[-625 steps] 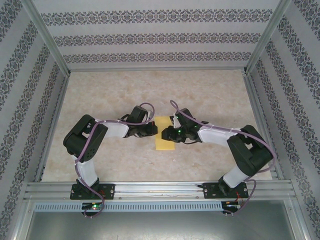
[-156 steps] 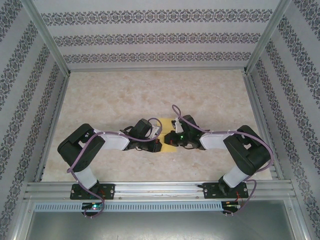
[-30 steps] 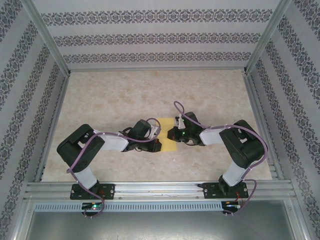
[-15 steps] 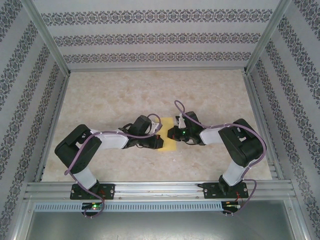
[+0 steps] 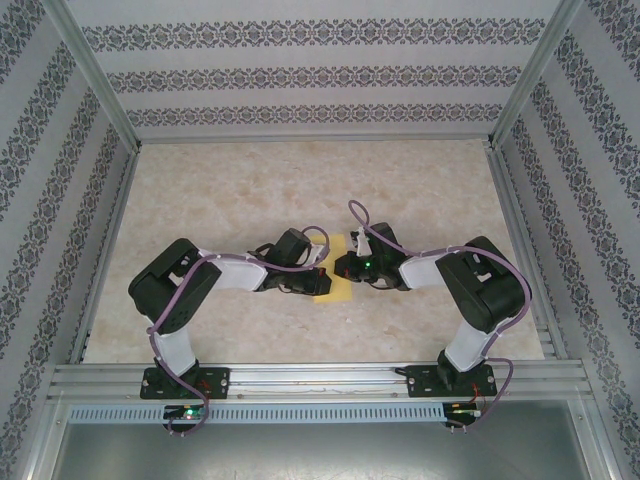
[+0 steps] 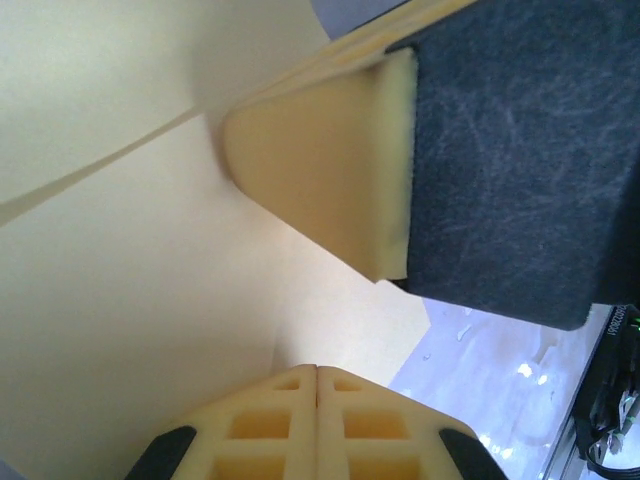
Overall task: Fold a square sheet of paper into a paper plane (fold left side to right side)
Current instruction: Fold the triangle a second time at the center of the table.
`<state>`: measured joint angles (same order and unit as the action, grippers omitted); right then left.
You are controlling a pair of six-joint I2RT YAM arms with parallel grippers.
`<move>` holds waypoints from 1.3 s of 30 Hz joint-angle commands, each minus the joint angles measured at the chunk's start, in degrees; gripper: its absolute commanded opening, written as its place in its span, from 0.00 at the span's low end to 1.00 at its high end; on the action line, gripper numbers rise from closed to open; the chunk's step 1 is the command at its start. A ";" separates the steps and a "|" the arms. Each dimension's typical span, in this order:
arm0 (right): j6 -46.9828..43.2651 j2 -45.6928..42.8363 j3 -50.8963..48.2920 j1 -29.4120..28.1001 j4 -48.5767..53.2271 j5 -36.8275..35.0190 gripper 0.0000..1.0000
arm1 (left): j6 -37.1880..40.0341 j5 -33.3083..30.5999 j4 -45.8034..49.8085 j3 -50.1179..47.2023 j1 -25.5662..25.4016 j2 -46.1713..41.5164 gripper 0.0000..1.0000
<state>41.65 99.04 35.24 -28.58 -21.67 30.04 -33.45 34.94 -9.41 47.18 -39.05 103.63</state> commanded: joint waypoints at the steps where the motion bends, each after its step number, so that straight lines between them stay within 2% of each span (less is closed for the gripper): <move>1: -1.90 2.55 -1.06 0.72 5.78 -2.36 0.00 | 1.33 -0.46 0.90 -0.61 0.73 0.18 0.00; 23: -3.85 3.92 -0.09 2.73 11.00 -2.09 0.00 | 2.04 -0.04 1.22 -10.36 0.72 -5.23 0.00; 39: -4.21 3.87 0.70 2.61 12.00 -1.65 0.00 | 1.99 -2.56 2.28 -11.50 0.73 -7.76 0.00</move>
<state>39.00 99.92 37.26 -27.09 -17.78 32.67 -32.77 34.00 -12.71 36.86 -38.87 96.53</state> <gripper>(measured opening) 0.046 0.051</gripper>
